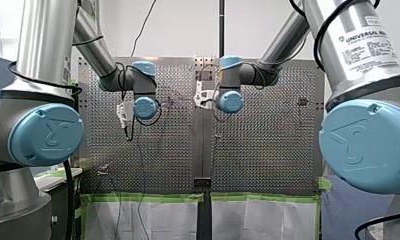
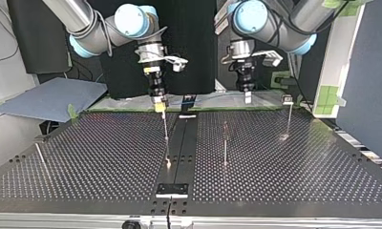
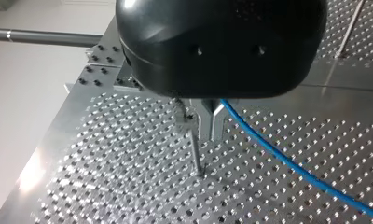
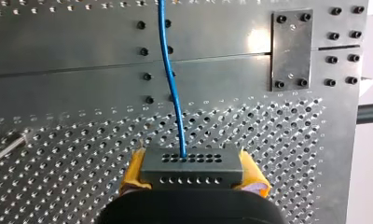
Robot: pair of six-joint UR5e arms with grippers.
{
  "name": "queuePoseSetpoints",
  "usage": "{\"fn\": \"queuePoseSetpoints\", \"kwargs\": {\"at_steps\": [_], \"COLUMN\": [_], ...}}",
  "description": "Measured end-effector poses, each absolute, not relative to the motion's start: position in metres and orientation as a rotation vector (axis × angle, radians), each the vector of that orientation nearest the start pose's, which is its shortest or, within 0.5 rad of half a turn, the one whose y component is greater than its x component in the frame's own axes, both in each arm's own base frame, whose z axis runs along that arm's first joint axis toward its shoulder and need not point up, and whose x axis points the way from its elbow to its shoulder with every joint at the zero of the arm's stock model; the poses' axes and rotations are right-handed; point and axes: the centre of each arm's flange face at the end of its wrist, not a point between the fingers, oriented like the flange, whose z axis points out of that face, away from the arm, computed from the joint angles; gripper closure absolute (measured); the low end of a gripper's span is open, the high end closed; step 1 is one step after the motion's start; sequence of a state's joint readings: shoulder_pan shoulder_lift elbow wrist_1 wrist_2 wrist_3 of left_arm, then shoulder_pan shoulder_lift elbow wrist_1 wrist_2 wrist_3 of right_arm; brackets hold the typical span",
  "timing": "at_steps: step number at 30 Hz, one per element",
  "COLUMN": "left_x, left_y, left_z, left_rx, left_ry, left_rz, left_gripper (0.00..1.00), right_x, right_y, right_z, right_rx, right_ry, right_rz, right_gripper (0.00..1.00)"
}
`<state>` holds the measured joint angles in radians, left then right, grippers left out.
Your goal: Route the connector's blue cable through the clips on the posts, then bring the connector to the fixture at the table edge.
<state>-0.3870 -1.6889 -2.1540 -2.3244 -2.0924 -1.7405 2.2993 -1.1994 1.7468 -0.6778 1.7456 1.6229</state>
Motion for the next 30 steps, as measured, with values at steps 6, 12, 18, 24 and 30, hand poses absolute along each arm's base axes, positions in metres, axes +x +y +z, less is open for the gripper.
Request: {"fn": "queuePoseSetpoints", "kwargs": {"at_steps": [6, 12, 18, 24, 30], "left_x": [0.395, 0.406, 0.421, 0.44, 0.452], "left_y": [-0.231, -0.218, -0.203, -0.187, -0.172], "left_z": [0.243, 0.244, 0.248, 0.258, 0.263], "left_rx": [-0.274, -0.272, -0.272, -0.268, -0.257], "left_ry": [1.438, 1.438, 1.425, 1.416, 1.412], "left_rz": [-0.075, -0.073, -0.075, -0.073, -0.074], "left_gripper": [1.0, 1.0, 1.0, 1.0, 1.0], "right_x": [0.484, 0.487, 0.493, 0.497, 0.495], "right_y": [-0.383, -0.396, -0.402, -0.405, -0.409], "right_z": [0.276, 0.269, 0.264, 0.269, 0.27], "right_rx": [1.462, 1.482, 1.497, 1.502, 1.493], "right_ry": [-0.888, -0.894, -0.891, -0.886, -0.902], "right_rz": [1.764, 1.754, 1.76, 1.771, 1.781], "right_gripper": [1.0, 1.0, 1.0, 1.0, 1.0]}}
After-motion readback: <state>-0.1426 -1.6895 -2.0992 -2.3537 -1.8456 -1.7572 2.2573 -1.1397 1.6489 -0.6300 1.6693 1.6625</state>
